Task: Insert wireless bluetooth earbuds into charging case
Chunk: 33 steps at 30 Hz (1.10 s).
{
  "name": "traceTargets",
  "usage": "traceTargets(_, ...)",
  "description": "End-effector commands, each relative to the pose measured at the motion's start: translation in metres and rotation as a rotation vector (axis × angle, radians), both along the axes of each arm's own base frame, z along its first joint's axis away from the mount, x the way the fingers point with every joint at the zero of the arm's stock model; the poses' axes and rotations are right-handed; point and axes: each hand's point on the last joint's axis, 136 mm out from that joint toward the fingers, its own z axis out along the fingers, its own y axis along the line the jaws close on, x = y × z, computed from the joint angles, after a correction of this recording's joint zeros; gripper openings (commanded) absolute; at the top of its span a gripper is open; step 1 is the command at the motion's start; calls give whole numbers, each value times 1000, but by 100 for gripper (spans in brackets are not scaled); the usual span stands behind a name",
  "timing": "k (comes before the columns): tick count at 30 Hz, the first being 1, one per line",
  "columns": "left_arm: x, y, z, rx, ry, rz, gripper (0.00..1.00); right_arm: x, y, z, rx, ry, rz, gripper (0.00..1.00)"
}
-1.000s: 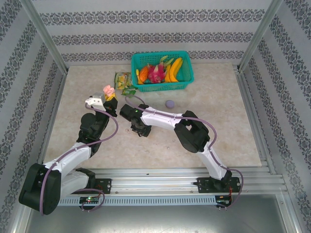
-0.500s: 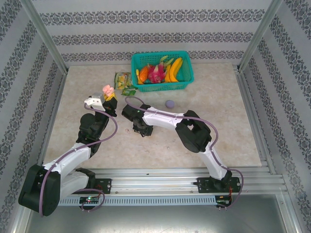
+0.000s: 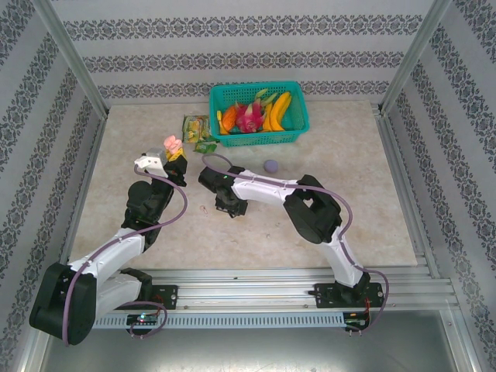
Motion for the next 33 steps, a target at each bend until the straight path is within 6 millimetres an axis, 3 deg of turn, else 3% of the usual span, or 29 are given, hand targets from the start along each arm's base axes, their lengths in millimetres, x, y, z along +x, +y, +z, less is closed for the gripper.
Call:
traceTargets(1, -3, 1, 10, -26, -38, -15, 0, 2, -26, 4, -61, -19, 3, 22)
traceTargets(13, 1, -26, -8, 15, 8, -158, 0, 16, -68, 24, -51, -140, 25, 22)
traceTargets(20, 9, -39, -33, 102, 97, -211, 0, 25, -104, 32, -59, -187, 23, 22)
traceTargets(23, 9, -50, -46, 157, 167, -274, 0, 30, -113, 36, -54, -208, 30, 22)
traceTargets(28, -2, -69, -51, 159, 84, -395, 0, 42, -121, 42, -41, -250, 56, 22)
traceTargets(33, -13, -105, -61, 171, 31, -609, 0, 54, -126, 48, -21, -303, 87, 22)
